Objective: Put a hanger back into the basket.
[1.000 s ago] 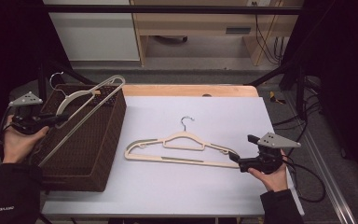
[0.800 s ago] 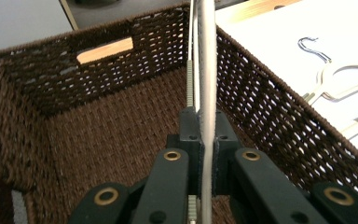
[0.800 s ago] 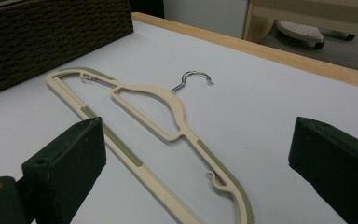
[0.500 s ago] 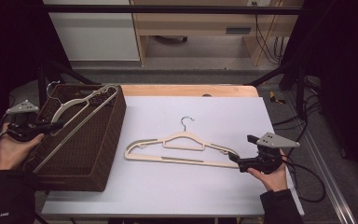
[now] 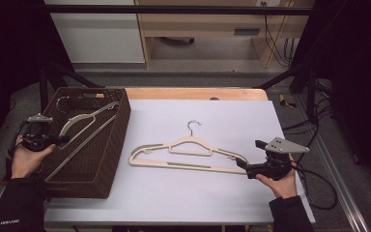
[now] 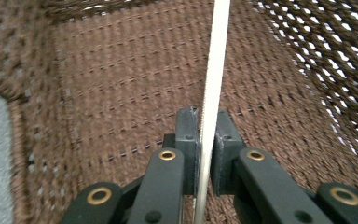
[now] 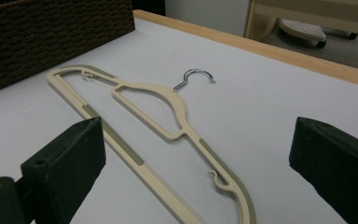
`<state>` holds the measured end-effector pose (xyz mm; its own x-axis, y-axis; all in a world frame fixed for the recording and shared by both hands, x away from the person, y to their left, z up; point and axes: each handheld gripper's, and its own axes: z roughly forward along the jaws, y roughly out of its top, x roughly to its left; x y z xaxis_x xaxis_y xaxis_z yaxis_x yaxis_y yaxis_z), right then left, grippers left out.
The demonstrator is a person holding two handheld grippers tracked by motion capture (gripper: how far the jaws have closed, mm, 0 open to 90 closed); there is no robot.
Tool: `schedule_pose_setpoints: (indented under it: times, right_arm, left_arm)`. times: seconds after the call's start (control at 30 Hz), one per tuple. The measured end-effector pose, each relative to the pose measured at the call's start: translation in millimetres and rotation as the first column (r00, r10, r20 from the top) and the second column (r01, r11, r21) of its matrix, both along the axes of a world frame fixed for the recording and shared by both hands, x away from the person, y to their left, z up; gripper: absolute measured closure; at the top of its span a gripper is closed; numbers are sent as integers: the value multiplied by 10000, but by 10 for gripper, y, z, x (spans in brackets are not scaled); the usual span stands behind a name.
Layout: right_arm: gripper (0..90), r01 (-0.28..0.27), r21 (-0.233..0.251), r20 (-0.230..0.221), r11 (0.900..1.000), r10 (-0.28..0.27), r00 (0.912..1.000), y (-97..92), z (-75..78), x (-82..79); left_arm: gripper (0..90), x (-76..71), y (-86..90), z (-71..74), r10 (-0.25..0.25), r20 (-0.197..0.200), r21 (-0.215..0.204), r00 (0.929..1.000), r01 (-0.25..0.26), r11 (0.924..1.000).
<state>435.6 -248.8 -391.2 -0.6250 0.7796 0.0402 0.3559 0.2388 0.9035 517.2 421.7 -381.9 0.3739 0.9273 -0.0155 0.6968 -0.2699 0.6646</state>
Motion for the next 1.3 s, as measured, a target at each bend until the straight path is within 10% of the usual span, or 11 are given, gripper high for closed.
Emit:
schedule_pose_setpoints:
  times: [0.2,0.47,0.9,1.17,1.3]
  right_arm:
    - [39,-13,-3,-8,10000,13,10000,4,-2,2]
    - [38,-4,19,52,10000,4,10000,-5,3,1]
    - [37,12,249,37,9997,-13,10000,-21,21,-8]
    - [37,3,266,92,9996,-5,10000,-35,28,-7]
    - [37,-4,261,88,9997,2,10000,-34,27,-10]
  left_arm:
    - [732,-54,44,79,414,240,-5,9989,-414,9991]
    - [505,-269,-18,283,723,1620,-979,9841,-568,9936]
    - [174,-632,-766,505,-808,3717,-2168,9248,1711,9611]
    - [110,-766,-1282,428,-1913,4032,-2051,8949,2921,9341]
    - [96,-794,-1451,363,-2205,3942,-2022,8922,3182,9262]
